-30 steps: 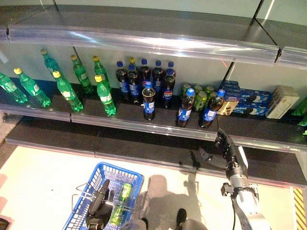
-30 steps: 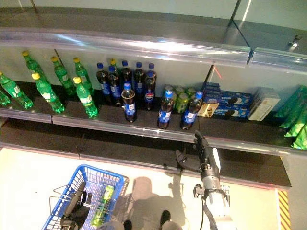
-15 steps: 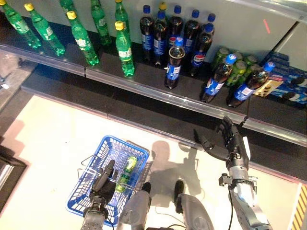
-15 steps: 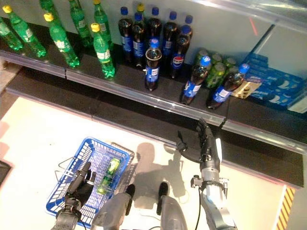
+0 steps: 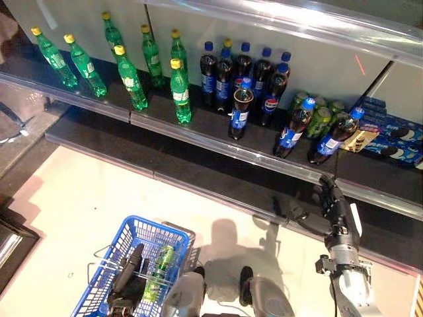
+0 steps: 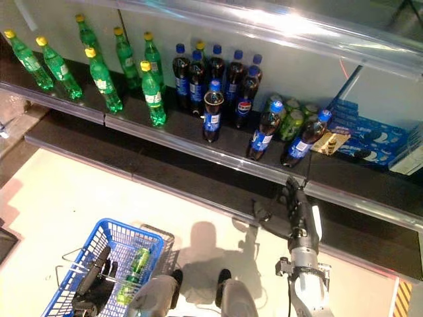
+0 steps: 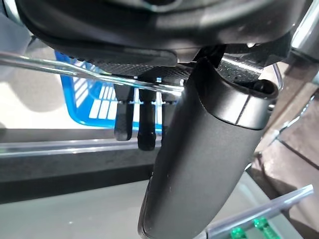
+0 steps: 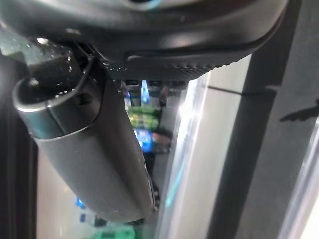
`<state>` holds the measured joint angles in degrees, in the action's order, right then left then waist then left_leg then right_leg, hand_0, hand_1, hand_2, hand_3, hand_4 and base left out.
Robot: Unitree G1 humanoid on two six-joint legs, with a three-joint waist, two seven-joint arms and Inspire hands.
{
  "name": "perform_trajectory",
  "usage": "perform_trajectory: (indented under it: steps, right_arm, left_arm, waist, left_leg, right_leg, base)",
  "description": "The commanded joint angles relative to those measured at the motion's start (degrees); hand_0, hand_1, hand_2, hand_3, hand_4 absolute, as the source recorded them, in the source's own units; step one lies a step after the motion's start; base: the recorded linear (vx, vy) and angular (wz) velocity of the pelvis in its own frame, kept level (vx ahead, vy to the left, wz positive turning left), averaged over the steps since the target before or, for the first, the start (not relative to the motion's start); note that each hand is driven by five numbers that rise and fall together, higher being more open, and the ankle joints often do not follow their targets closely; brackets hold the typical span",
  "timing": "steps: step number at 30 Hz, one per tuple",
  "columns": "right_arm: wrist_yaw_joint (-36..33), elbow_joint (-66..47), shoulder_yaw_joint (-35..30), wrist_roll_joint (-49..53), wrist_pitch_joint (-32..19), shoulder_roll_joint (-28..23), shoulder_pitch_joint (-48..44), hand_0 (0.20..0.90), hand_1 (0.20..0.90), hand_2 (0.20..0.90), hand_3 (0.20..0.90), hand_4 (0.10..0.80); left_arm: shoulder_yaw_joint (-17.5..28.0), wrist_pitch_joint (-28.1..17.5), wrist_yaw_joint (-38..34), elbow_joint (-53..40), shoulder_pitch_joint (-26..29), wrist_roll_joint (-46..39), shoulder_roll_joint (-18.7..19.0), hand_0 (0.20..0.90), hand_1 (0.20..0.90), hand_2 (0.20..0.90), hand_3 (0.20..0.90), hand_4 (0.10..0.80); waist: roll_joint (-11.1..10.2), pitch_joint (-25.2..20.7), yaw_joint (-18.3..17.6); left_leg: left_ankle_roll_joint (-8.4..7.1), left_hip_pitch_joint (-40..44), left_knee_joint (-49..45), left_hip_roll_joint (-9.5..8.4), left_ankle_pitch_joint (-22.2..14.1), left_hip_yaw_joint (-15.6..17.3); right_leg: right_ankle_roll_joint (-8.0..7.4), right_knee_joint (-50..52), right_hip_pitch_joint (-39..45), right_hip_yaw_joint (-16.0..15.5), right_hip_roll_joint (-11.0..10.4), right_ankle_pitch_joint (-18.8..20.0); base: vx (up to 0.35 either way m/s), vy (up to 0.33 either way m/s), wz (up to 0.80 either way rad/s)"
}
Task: Pick up the drink and place into the basket.
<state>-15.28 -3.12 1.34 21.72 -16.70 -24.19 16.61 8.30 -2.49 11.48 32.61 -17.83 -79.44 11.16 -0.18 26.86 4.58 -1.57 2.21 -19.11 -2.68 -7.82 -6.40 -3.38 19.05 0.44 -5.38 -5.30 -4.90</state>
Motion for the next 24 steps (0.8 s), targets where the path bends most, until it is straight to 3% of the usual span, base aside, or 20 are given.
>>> perform_trajectory:
  steps: [1, 12, 24]
  right_arm:
    - [-0.58, -7.95, -6.08, 2.47, -3.92, -7.00, 0.52, 0.900, 0.900, 0.900, 0.900, 0.800]
    - [-1.40, -6.07, -7.98, 2.32, -0.42, -9.82, -5.82, 0.900, 0.900, 0.900, 0.900, 0.800]
    - [-8.46, -2.55, -1.76, -2.15, -2.38, -8.18, -16.10, 0.900, 0.900, 0.900, 0.900, 0.800]
  left_arm:
    - [0.58, -1.15, 7.87, -7.37, -3.38, 1.80, 2.85, 0.300, 0.300, 0.300, 0.200, 0.100]
    - [-0.64, -0.58, 9.92, -1.47, 1.16, 0.58, 3.93, 0.300, 0.300, 0.300, 0.200, 0.100]
    - [-3.39, -3.42, 8.64, -2.35, 9.48, -3.83, 6.33, 0.300, 0.300, 0.300, 0.200, 0.100]
  waist:
    - [3.35, -10.39, -0.28]
    - [4.04, -9.27, -0.73]
    - [2.56, -4.74, -0.03]
  left_leg:
    - [-2.01, -7.63, 3.29, -1.70, 11.41, 3.26]
    - [-1.41, -11.18, 1.57, -3.81, 10.83, 3.75]
    - [0.07, -17.95, 0.36, -4.29, 9.66, 3.76]
  right_leg:
    - [-2.42, 0.19, -4.76, -2.21, 4.15, 3.89]
    - [-3.62, 5.51, -12.28, -2.76, 2.75, 3.70]
    - [-3.91, 4.14, -18.21, -2.75, 4.84, 4.23]
  base:
    - [0.051, 0.100, -0.01]
    - [-0.038, 0.054, -0.02]
    - [-0.166, -0.044, 0.01]
